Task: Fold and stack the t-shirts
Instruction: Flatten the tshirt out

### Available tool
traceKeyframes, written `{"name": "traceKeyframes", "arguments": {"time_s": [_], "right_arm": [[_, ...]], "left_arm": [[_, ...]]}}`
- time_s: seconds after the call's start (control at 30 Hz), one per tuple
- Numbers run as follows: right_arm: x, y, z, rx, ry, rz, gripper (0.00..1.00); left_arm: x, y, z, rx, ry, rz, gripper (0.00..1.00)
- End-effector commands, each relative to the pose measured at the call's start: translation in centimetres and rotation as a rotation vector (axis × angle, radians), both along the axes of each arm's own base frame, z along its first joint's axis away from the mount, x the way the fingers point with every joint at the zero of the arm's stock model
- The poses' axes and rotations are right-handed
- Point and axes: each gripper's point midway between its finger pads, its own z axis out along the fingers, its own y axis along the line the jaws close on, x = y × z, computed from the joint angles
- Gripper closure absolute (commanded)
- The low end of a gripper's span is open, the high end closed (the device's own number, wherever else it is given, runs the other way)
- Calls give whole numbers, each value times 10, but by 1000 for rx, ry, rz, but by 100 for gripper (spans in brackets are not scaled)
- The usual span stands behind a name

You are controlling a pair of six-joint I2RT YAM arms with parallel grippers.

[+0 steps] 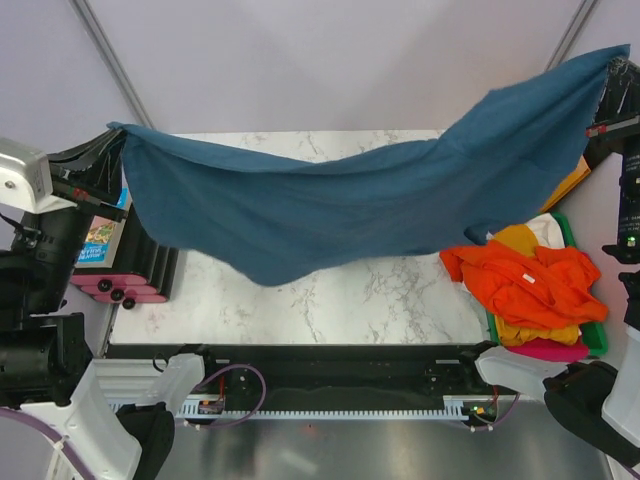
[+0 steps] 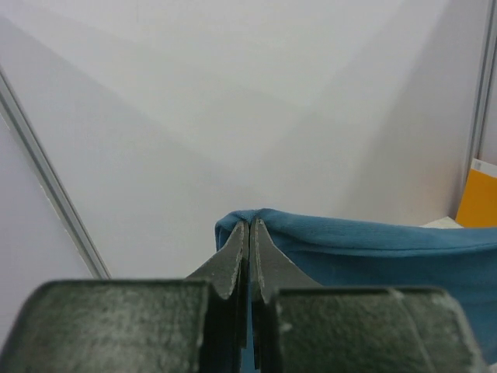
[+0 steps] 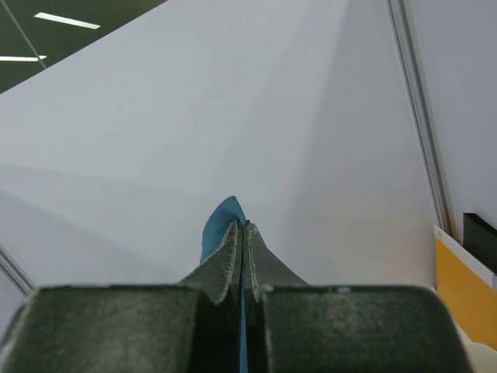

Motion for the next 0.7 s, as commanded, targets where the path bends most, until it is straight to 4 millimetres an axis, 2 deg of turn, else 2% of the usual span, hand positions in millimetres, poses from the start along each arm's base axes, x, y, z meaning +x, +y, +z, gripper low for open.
{"name": "traceKeyframes", "arguments": {"time_s": [0.0,0.07,0.17,0.2,0.23,0.3,0.33,0.37,0.4,0.47,0.5,0.53,0.57,0.63,0.67], "right_arm": [[21,6,-17,-42,78,-34,100],[27,6,-21,-47,91,-49,100],[50,13,-33,-61,135,-76,100],[66,18,-41,-69,169,-96,100],[75,22,-46,-75,184,-97,100],[104,35,-62,-101,234,-111,100],[113,37,-67,-108,251,-126,100],[124,41,-70,-115,260,-134,100],[147,50,-84,-146,302,-150,100],[170,53,-89,-152,316,-172,100],[197,62,-106,-165,355,-170,100],[212,63,-113,-159,367,-167,100],[241,63,-130,-161,402,-159,100],[266,63,-145,-125,424,-139,100],[293,67,-173,-141,479,-139,100]], "left_arm": [[11,4,-23,-39,109,16,98],[15,6,-27,-40,124,24,98],[38,8,-45,-51,191,26,98],[45,9,-50,-53,209,29,98],[62,8,-64,-51,247,22,98],[80,9,-78,-46,279,21,98],[102,10,-96,-42,323,16,98],[111,10,-103,-41,339,13,98],[124,10,-113,-39,361,11,98],[161,13,-140,-39,420,9,98],[173,13,-147,-36,435,5,98],[185,14,-157,-39,458,7,98],[211,15,-173,-41,496,2,98],[235,17,-192,-46,541,4,98],[247,17,-194,-45,532,2,98]]}}
